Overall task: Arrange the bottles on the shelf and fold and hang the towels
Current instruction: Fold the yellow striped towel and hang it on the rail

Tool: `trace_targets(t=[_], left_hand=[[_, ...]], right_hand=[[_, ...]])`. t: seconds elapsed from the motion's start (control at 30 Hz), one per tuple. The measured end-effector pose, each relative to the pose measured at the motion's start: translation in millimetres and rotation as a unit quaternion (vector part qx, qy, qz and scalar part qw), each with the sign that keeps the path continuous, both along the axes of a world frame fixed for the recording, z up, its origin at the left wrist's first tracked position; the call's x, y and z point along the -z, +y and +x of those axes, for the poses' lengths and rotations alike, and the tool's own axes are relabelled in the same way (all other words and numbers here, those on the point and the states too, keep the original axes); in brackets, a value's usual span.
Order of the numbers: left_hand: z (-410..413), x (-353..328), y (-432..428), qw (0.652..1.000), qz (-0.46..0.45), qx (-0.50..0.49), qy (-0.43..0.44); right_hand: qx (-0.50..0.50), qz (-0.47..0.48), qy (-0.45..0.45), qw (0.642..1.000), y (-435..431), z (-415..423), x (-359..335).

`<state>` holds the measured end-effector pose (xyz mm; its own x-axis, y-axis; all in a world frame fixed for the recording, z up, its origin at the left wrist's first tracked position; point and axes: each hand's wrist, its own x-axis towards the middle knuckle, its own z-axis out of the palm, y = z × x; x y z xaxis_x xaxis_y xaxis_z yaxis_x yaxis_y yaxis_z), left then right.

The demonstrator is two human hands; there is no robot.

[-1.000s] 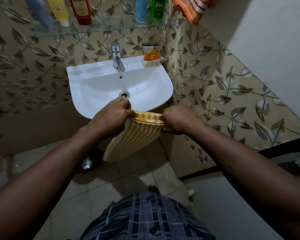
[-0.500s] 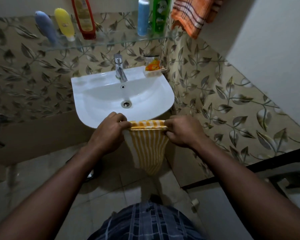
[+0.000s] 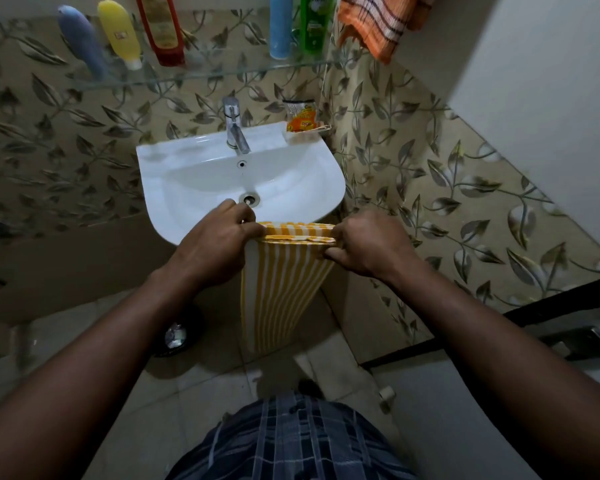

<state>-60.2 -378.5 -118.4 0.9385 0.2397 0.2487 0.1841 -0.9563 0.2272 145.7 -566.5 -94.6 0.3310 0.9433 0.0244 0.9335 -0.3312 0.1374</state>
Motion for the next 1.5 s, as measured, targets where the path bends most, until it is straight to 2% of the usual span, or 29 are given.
trace_targets(t=[0.17, 0.4, 0.5, 0.63, 0.8, 0.87, 1.0, 1.07, 1.17, 1.23, 1.33, 1.43, 1.5], left_hand=[[-1.0, -1.3, -5.9, 1.0, 0.018, 0.003, 0.019], [-8.2, 0.8, -1.5, 1.0, 0.004, -0.025, 0.005], [-8.7, 1.0, 2.7, 0.997, -0.048, -0.049, -0.03], [-11.2, -5.9, 1.7, 0.988, -0.129, -0.054, -0.071], [-10.9, -27.2, 1.1, 0.941, -0.294, -0.102, -0.129], [-7.7, -34.8, 0.5, 0.921, -0.351, -0.098, -0.14], [4.1, -53.2, -1.6, 0.889, -0.423, -0.101, -0.14], [9.1, -60.6, 0.2, 0.883, -0.436, -0.103, -0.14], [13.3, -64.9, 2.6, 0.894, -0.415, -0.096, -0.136], [15.8, -67.9, 1.7, 0.91, -0.38, -0.09, -0.142], [19.8, -74.6, 3.4, 0.915, -0.364, -0.067, -0.161], [26.1, -80.5, 6.8, 0.919, -0.336, -0.037, -0.204], [31.8, -88.1, 6.5, 0.909, -0.34, -0.02, -0.24]], right_hand=[[0.004, -0.055, -0.007, 0.998, 2.8, -7.9, 1.0], [-0.029, 0.045, 0.106, 0.993, -1.1, 6.1, 8.5], [-0.031, 0.139, 0.209, 0.967, -6.6, 10.2, 10.1], [-0.012, 0.232, 0.263, 0.936, -13.8, 9.7, 13.8], [-0.006, 0.32, 0.31, 0.895, -20.4, 6.4, 2.9], [-0.012, 0.357, 0.351, 0.866, -21.3, 3.1, -0.5], [0.04, 0.402, 0.528, 0.747, -19.0, 7.8, -13.2], [0.062, 0.379, 0.578, 0.72, -20.5, 12.5, -20.4], [0.096, 0.363, 0.578, 0.725, -23.1, 11.1, -34.0], [0.108, 0.37, 0.559, 0.734, -22.4, 8.7, -43.3], [0.115, 0.392, 0.539, 0.737, -19.0, 5.5, -54.8], [0.139, 0.449, 0.514, 0.717, -17.7, 1.6, -64.5], [0.14, 0.491, 0.499, 0.7, -18.2, -1.5, -73.0]])
